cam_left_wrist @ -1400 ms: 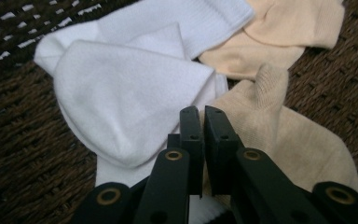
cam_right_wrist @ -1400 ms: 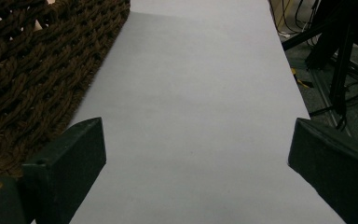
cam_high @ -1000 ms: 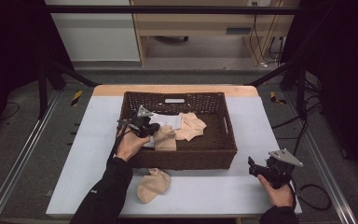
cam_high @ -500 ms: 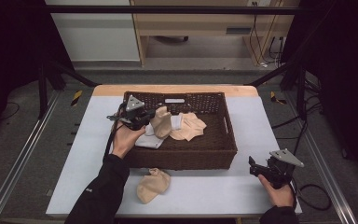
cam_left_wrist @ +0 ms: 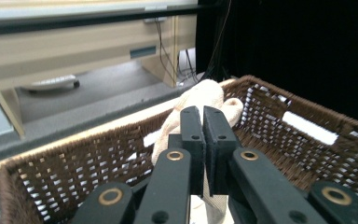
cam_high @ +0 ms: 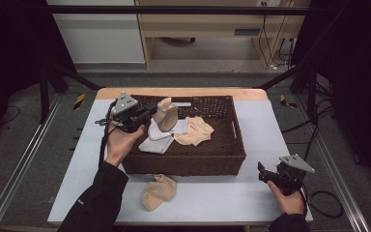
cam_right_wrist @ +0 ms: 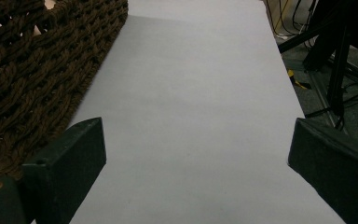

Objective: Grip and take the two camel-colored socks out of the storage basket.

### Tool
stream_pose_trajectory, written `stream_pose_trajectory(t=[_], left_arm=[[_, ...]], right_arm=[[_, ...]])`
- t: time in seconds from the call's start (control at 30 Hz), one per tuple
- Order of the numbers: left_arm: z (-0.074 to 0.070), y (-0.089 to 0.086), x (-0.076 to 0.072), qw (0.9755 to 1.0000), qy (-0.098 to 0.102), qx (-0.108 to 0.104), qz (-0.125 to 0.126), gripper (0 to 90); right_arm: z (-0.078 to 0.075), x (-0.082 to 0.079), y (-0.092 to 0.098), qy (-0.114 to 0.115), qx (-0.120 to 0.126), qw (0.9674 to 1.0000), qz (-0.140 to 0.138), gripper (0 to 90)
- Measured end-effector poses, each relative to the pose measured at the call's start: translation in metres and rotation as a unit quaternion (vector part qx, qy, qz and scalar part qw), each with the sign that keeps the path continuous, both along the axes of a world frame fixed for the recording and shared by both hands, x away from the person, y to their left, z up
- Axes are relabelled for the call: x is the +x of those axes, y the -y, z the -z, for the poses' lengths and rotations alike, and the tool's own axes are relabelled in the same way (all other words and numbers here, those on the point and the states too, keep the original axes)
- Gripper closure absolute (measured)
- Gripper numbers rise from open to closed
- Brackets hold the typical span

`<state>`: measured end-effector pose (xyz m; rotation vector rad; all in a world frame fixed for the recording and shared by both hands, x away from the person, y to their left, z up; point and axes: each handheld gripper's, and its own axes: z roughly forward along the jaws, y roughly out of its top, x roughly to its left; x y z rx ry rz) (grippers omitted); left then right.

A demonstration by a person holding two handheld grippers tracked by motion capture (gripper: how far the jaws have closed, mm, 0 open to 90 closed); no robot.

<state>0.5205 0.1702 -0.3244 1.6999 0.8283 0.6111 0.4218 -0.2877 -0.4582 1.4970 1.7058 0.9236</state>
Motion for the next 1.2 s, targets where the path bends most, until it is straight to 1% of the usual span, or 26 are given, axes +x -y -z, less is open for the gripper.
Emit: stream_pose_trajectory(t=[0.07, 0.1, 0.2, 0.4, 0.5, 0.63, 0.77, 0.93, 1.2], left_arm=[[-0.006, 0.0, -0.005, 1.0, 0.005, -0.006, 0.004, 86.9], [-0.01, -0.001, -0.01, 0.9998, 0.014, -0.009, 0.008, 87.0], [-0.018, -0.001, -0.019, 0.9993, 0.027, -0.019, 0.015, 87.0], [-0.03, -0.002, -0.041, 0.9981, 0.046, -0.023, 0.033, 86.9], [-0.035, -0.004, -0.054, 0.9967, 0.057, -0.035, 0.047, 87.0], [-0.041, -0.008, -0.067, 0.9952, 0.067, -0.038, 0.059, 86.9], [-0.043, -0.013, -0.081, 0.9938, 0.072, -0.046, 0.072, 87.0], [-0.041, -0.017, -0.095, 0.9926, 0.073, -0.05, 0.083, 86.9], [-0.029, -0.02, -0.116, 0.9908, 0.067, -0.053, 0.105, 86.9]], right_arm=[[0.0, 0.0, 0.0, 0.001, 0.0, 1.0, 0.001, 4.4], [0.0, 0.0, 0.0, 0.001, 0.0, 1.0, 0.001, 4.4], [-0.001, 0.0, 0.0, 0.002, 0.0, 1.0, 0.001, 4.4], [-0.001, -0.001, 0.001, 0.005, 0.0, 1.0, 0.001, 4.3], [-0.001, -0.001, 0.001, 0.007, -0.003, 1.0, 0.0, 4.3], [-0.001, -0.001, 0.001, 0.005, 0.0, 1.0, 0.003, 4.3], [-0.001, -0.001, 0.001, 0.005, 0.0, 1.0, 0.002, 4.3], [-0.001, -0.001, 0.001, 0.005, 0.0, 1.0, 0.003, 4.3], [-0.001, -0.002, 0.001, 0.005, 0.0, 1.0, 0.004, 4.3]])
